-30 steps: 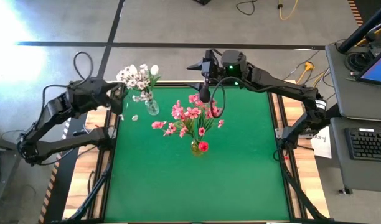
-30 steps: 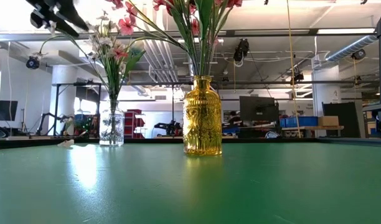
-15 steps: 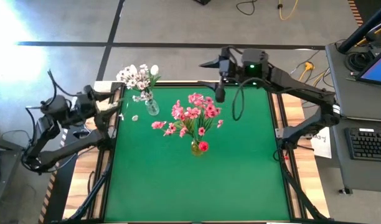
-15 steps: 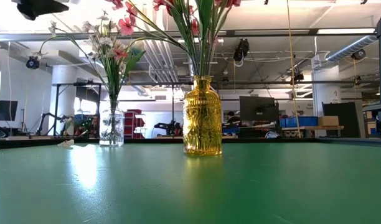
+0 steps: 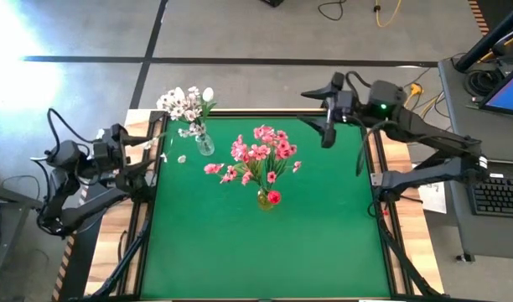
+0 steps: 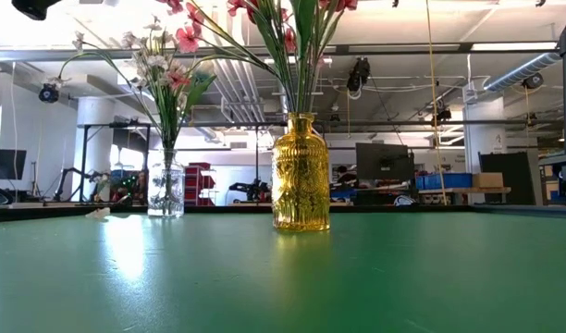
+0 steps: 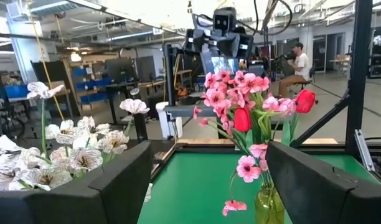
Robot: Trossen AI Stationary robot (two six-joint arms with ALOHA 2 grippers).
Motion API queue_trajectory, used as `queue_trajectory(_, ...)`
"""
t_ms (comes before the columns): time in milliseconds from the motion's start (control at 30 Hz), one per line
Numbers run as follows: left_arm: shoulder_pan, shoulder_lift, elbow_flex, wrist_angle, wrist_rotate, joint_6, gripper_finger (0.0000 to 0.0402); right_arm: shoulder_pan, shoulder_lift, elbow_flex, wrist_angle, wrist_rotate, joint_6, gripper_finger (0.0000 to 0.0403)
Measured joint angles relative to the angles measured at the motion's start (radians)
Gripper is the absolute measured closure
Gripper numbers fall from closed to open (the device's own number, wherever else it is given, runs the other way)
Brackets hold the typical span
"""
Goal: Sort flowers into vase by color
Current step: Return to Home Position
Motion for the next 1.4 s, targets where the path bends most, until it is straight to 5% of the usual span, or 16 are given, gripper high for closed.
queue_trajectory(367,0.000,-0.005,-0.043,-0.003,0.031,-0.047,0.0106,0.000,-0.177,-0.256,0.164,0.000,0.041,0.0112)
queue_trajectory(733,0.000,0.004,-0.056,0.003,0.466,-0.056,0.0106,0.000,-0.302,-0.436,0.278,0.005,0.093,0.0122)
queue_trajectory(1400,0.000,-0.003,-0.172,0.078,0.620,-0.263,0.0181,0.000,-0.314,-0.485,0.295,0.007,0.136,0.0121)
